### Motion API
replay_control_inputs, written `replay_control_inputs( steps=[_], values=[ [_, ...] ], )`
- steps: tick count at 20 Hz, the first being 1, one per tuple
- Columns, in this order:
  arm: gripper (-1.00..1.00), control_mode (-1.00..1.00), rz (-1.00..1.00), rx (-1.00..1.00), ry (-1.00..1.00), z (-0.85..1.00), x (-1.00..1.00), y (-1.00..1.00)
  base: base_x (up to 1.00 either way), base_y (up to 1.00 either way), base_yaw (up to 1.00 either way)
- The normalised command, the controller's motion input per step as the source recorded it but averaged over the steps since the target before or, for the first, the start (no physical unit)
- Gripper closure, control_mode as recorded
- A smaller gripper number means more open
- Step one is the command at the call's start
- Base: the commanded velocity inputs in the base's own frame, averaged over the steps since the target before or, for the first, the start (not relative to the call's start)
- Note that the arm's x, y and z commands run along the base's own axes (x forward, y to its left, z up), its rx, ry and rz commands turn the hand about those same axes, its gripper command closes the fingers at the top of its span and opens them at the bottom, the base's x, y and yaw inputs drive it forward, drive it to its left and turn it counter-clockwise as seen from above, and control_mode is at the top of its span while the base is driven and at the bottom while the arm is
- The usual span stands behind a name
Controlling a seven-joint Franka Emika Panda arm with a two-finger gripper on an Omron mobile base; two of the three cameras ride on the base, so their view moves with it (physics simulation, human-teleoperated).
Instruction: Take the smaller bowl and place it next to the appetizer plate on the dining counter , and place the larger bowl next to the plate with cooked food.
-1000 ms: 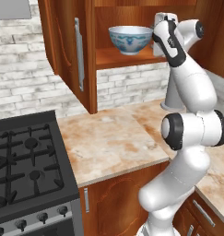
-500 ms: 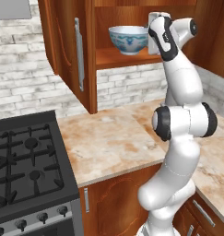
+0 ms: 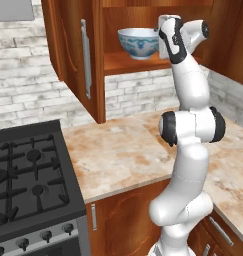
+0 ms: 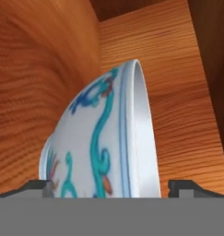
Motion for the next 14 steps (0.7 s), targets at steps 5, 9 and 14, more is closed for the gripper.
replay_control_inputs(
  steps=[5, 9, 14],
  values=[
    [-1.0, -1.0, 0.0, -0.06, 0.1, 0.0, 0.26, 0.06, 0.0, 0.0, 0.0],
    [-1.0, -1.0, 0.0, -0.07, 0.1, -0.09, 0.16, 0.07, 0.0, 0.0, 0.0],
    [-1.0, -1.0, 0.02, -0.01, 0.07, -0.04, 0.05, 0.09, 0.0, 0.0, 0.0]
  ],
)
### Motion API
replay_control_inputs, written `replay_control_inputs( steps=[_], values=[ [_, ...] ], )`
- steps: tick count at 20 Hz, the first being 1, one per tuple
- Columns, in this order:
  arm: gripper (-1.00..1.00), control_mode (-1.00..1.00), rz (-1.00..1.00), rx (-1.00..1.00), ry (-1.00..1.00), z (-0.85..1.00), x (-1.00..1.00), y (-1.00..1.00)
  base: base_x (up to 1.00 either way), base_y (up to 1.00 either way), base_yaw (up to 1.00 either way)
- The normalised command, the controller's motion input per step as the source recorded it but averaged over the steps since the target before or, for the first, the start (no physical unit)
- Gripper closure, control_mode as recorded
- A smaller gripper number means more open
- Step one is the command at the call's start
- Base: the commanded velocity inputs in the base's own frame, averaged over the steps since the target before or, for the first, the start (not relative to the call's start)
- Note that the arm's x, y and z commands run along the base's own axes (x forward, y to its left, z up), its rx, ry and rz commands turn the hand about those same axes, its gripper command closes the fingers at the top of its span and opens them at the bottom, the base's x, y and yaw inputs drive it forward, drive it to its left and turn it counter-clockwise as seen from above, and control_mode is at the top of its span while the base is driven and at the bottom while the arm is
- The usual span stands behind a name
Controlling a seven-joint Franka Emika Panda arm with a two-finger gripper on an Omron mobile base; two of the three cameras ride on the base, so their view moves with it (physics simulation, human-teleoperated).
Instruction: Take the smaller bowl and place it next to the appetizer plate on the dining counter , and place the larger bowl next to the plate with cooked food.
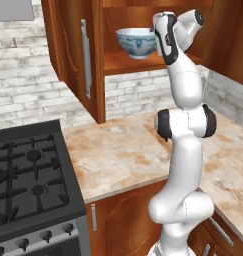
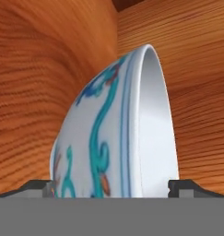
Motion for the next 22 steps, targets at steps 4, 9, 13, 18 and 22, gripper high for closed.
replay_control_inputs(
  steps=[4, 9, 13, 18, 22],
  values=[
    [1.0, -1.0, 0.01, 0.0, 0.05, -0.13, 0.0, 0.11, 0.0, 0.0, 0.0],
    [1.0, -1.0, 0.0, 0.0, 0.0, -0.11, 0.0, 0.06, 0.0, 0.0, 0.0],
    [1.0, -1.0, 0.0, 0.0, 0.0, -0.05, -0.01, 0.02, 0.0, 0.0, 0.0],
    [1.0, -1.0, 0.0, 0.0, -0.17, -0.04, -0.41, 0.06, 0.0, 0.0, 0.0],
    [1.0, -1.0, 0.0, 0.0, -0.13, -0.32, -0.6, 0.0, 0.0, 0.0, 0.0]
  ],
)
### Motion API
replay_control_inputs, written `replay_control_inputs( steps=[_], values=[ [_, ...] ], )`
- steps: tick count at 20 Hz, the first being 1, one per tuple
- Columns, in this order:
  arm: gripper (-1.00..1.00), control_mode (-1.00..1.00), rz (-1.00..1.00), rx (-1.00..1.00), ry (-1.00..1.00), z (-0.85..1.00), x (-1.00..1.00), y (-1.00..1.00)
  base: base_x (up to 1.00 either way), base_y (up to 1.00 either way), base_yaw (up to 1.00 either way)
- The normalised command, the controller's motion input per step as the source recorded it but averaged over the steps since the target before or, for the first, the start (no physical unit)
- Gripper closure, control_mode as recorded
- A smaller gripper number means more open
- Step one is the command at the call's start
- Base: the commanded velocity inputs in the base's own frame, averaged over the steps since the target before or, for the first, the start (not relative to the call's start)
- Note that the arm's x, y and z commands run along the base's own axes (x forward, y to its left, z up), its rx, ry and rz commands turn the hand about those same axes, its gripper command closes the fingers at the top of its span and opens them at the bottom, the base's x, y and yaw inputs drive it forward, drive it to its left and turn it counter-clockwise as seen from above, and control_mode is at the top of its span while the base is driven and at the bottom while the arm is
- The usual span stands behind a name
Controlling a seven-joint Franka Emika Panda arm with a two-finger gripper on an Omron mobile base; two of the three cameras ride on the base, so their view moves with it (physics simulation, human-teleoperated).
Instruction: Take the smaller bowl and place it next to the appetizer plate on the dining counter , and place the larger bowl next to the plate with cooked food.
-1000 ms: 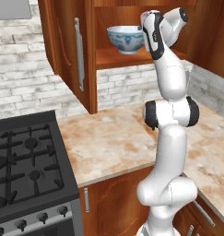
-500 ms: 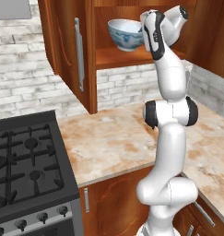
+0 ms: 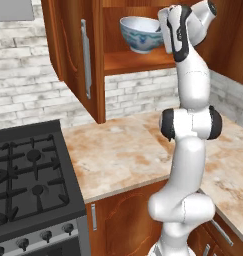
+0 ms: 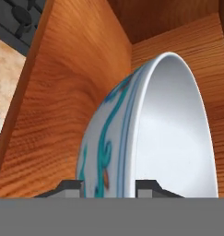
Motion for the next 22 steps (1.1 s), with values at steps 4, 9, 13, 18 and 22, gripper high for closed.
replay_control_inputs(
  steps=[4, 9, 13, 18, 22],
  values=[
    [1.0, -1.0, 0.0, 0.0, 0.0, -0.49, -0.31, 0.03, 0.0, 0.0, 0.0],
    [1.0, -1.0, 0.0, 0.0, -0.06, 0.0, -0.82, 0.07, 0.0, 0.0, 0.0],
    [1.0, -1.0, 0.0, 0.0, -0.02, 0.0, -0.99, 0.07, 0.0, 0.0, 0.0],
    [1.0, -1.0, 0.0, 0.0, 0.0, 0.0, -1.0, 0.17, 0.0, 0.0, 0.0],
    [1.0, -1.0, -0.02, 0.0, 0.0, -0.03, -1.0, 0.06, 0.0, 0.0, 0.0]
  ],
)
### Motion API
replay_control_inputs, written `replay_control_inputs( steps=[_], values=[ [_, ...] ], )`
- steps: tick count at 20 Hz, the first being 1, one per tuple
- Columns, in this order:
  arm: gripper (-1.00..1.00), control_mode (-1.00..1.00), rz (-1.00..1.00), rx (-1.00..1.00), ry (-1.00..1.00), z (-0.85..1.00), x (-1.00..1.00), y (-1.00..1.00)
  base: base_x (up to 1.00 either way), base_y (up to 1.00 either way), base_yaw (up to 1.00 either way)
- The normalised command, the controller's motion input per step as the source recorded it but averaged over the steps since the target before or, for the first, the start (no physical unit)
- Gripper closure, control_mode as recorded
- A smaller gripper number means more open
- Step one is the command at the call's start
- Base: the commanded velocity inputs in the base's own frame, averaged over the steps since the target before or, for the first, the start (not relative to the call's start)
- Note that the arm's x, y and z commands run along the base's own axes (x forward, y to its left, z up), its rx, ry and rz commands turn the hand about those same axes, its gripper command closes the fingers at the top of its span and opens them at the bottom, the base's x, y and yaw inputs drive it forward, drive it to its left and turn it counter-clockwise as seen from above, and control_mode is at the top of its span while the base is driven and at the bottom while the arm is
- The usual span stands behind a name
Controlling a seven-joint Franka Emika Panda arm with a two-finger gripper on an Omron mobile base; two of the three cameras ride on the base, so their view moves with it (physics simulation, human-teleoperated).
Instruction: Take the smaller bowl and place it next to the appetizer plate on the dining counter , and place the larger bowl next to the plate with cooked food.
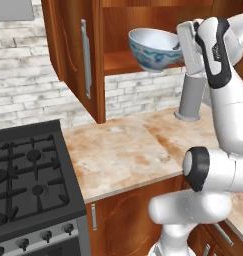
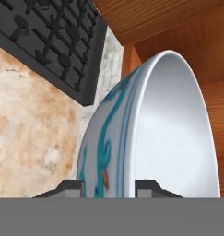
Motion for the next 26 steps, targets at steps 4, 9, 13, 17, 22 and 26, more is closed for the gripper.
replay_control_inputs(
  steps=[4, 9, 13, 17, 22, 26],
  values=[
    [1.0, -1.0, -0.04, 0.0, 0.0, -0.22, -1.0, 0.0, 0.0, 0.0, 0.0],
    [1.0, -1.0, -0.01, 0.0, 0.0, -0.35, -1.0, 0.0, 0.0, 0.0, 0.0],
    [1.0, -1.0, 0.0, 0.0, 0.0, -0.52, -1.0, 0.0, 0.0, 0.0, 0.0],
    [1.0, -1.0, 0.0, 0.0, 0.0, -0.6, -0.72, 0.0, 0.0, 0.0, 0.0],
    [1.0, -1.0, 0.0, -0.01, 0.02, -0.44, -0.06, 0.0, 0.0, 0.0, 0.0],
    [1.0, -1.0, 0.0, 0.0, 0.0, -0.01, 0.0, 0.0, 0.0, 0.0, 0.0]
  ],
)
